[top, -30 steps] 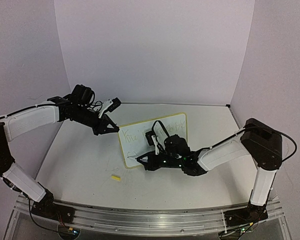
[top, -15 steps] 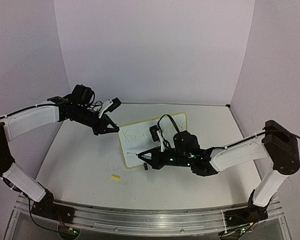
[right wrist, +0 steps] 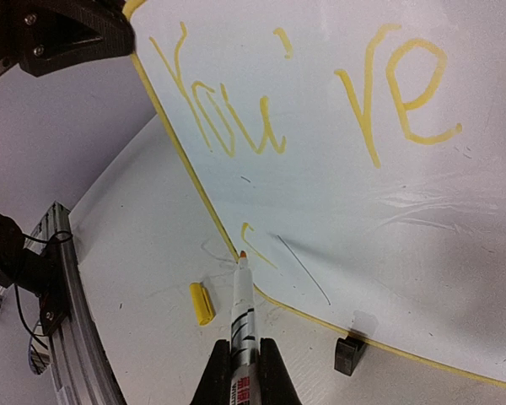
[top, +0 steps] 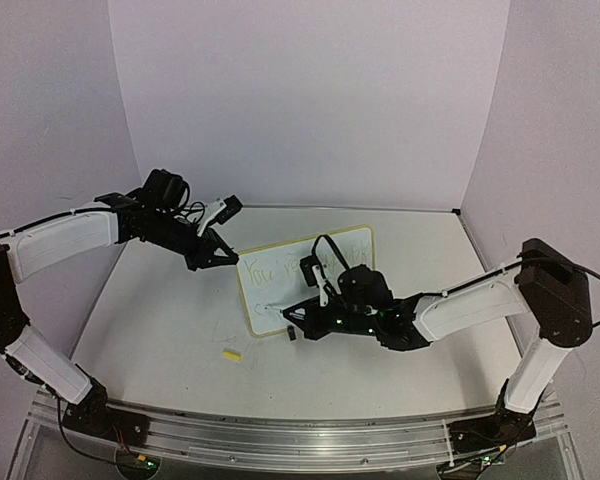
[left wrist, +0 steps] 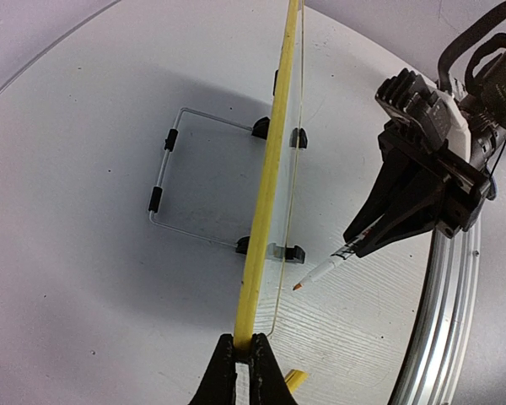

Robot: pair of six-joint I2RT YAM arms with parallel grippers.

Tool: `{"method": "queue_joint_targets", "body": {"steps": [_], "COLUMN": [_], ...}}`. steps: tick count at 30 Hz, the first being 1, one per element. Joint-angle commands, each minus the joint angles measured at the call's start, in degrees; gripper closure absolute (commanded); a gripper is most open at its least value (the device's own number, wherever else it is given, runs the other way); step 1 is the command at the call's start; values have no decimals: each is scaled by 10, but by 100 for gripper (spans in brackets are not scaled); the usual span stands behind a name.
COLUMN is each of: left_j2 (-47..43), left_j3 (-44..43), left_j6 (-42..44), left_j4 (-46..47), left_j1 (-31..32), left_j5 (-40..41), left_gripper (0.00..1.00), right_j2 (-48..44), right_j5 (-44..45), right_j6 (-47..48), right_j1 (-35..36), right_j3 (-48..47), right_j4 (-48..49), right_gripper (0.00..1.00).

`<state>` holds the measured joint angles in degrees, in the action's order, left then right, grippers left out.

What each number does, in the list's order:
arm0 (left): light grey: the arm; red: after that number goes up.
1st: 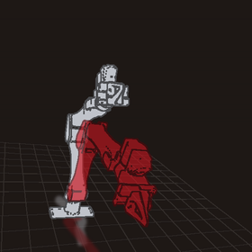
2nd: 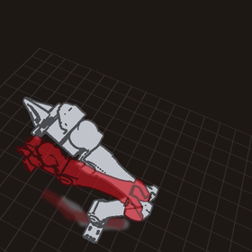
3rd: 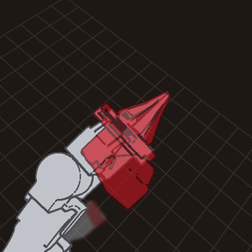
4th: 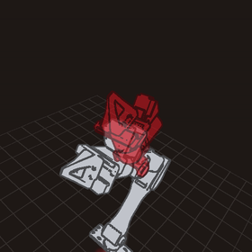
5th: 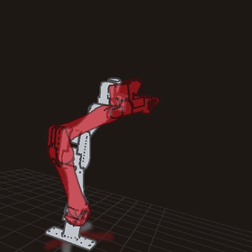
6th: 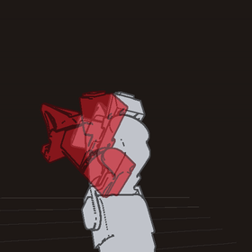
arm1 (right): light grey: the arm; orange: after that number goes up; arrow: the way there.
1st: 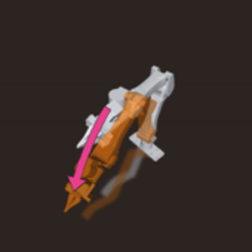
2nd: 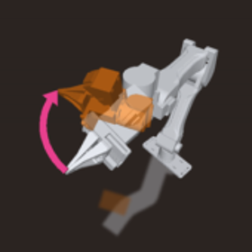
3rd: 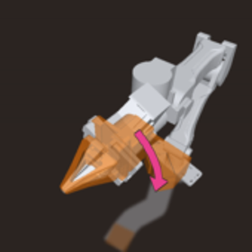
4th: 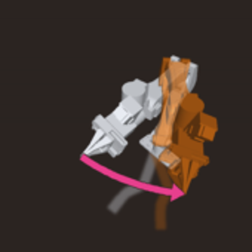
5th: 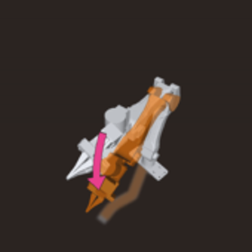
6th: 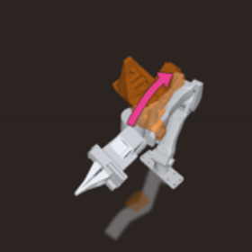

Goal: Write a sentence on the whiteboard

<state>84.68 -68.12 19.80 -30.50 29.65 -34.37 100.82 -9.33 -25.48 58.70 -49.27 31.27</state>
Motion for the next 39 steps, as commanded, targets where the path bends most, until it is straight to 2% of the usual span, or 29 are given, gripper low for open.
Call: {"method": "queue_joint_targets", "body": {"steps": [1,11,26,30,35,39], "left_j2": [-1,-1,-4,-4,-2,-1], "left_j3": [-2,-1,-1,-2,-2,-2], "left_j6": [24,24,25,25,25,24], "left_j4": [-13,-14,-14,-14,-13,-13], "left_j1": [6,6,6,6,6,6], "left_j5": [12,12,12,12,12,11], "left_gripper": [100,100,100,100,100,100], "right_j2": [17,37,-20,-21,-25,-32], "right_j5": [16,35,132,114,34,25], "right_j6": [15,8,-14,-5,15,13], "right_j1": [2,1,1,2,1,1], "right_j3": [-34,-50,5,4,1,-4], "right_j4": [-8,-14,-17,-16,4,7], "right_gripper": [100,100,100,100,100,100]}}
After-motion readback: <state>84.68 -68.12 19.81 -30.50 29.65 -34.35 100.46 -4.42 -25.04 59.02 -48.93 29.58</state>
